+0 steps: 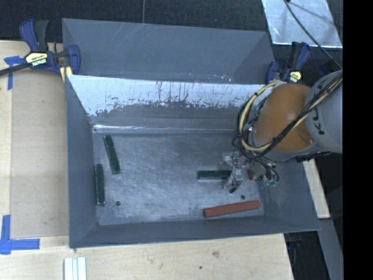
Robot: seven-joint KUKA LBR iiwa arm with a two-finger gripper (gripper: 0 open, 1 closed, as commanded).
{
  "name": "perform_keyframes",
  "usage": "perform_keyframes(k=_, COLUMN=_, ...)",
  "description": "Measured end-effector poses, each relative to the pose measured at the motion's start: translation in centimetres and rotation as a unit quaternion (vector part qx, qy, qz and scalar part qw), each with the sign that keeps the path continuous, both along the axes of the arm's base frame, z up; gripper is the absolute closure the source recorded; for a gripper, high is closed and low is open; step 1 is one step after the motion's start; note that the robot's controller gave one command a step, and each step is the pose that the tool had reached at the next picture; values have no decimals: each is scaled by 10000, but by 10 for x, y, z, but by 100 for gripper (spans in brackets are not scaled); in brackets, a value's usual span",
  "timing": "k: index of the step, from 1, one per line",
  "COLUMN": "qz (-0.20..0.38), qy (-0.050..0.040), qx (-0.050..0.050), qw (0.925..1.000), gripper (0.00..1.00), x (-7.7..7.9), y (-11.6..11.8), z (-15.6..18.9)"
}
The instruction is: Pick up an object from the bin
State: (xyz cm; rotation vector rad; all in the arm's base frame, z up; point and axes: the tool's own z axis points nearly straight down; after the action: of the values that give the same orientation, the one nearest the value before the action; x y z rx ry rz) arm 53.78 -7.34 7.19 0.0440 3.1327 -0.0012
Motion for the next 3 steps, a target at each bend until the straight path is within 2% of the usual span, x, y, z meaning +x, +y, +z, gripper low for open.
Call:
perform_keyframes(k=1, qz=269, qy=-20, qx=-13, qw=9996, gripper=100, x=-1, y=-20, z=140)
perform_keyframes(k=2, qz=274, qy=24, qx=-1, qw=9996, gripper=0, x=-3, y=-19, z=135)
perform_keyframes(k=3, qz=219, qy=69, qx=9, qw=9997, gripper=0, x=-26, y=-50, z=-5)
